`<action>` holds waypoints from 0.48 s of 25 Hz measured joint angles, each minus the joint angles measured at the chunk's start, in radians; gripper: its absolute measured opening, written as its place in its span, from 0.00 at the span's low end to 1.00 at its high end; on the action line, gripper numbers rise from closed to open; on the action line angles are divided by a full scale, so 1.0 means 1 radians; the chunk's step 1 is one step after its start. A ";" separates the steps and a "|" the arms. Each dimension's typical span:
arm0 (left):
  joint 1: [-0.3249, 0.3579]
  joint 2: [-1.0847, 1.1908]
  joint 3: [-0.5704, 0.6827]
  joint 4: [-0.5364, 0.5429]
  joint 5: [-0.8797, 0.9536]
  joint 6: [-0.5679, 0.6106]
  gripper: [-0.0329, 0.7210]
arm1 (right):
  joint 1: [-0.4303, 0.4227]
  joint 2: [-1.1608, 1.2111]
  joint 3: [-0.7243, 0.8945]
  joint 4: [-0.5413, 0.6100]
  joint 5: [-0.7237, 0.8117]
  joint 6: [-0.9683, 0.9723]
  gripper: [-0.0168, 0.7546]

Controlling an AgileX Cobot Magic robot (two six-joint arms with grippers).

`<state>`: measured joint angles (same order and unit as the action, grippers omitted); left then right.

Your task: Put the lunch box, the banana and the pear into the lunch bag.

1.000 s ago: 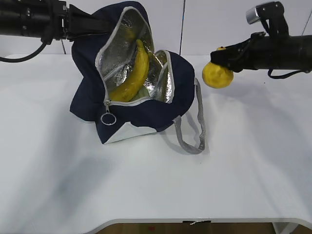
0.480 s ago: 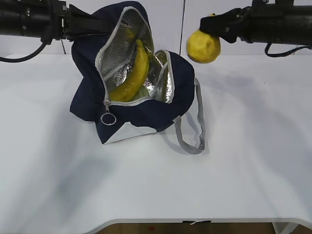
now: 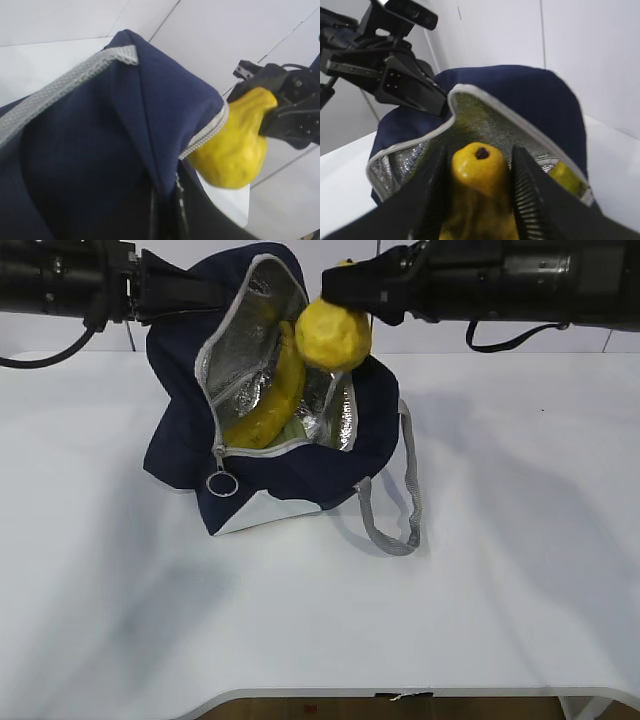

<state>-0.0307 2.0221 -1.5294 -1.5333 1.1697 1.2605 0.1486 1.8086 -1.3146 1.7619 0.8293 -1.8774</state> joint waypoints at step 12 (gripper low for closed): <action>0.000 0.000 0.000 0.000 0.000 0.000 0.04 | 0.073 0.136 0.000 -0.007 -0.013 0.002 0.41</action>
<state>-0.0307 2.0221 -1.5294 -1.5333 1.1697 1.2605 0.2213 1.9447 -1.3146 1.7547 0.8161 -1.8753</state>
